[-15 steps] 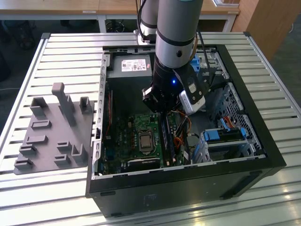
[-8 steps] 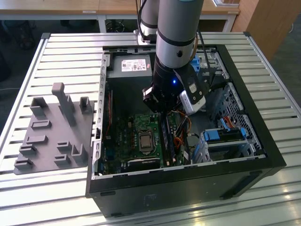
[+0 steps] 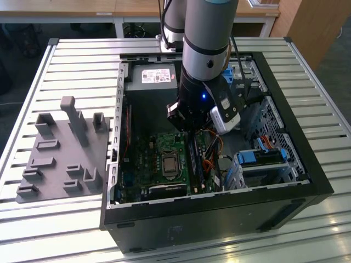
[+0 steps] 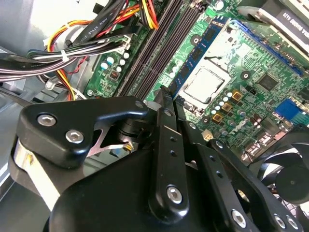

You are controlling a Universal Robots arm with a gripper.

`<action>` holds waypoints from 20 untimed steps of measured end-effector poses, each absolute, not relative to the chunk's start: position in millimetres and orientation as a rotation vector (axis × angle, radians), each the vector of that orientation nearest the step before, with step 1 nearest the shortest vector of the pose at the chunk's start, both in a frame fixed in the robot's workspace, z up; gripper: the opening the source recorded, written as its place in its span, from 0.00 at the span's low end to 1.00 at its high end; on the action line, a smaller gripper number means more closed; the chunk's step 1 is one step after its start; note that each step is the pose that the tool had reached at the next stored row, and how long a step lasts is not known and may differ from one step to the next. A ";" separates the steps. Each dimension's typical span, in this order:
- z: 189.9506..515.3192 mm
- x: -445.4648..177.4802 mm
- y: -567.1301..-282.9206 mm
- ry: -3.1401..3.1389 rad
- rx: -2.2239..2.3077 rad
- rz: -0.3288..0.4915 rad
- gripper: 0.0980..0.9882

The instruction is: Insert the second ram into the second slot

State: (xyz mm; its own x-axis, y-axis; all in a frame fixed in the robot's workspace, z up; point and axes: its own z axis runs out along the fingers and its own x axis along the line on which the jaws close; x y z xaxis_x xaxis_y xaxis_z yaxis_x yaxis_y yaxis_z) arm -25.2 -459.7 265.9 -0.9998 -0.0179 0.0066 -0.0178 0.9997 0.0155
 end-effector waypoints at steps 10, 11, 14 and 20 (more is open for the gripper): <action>261.2 -25.2 -465.1 -3.135 0.017 -0.025 0.04; 260.2 -25.2 -465.3 -3.135 0.016 -0.025 0.04; 255.4 -25.2 -465.4 -3.135 0.013 -0.024 0.04; 249.2 -24.0 -465.4 -3.135 0.008 -0.024 0.04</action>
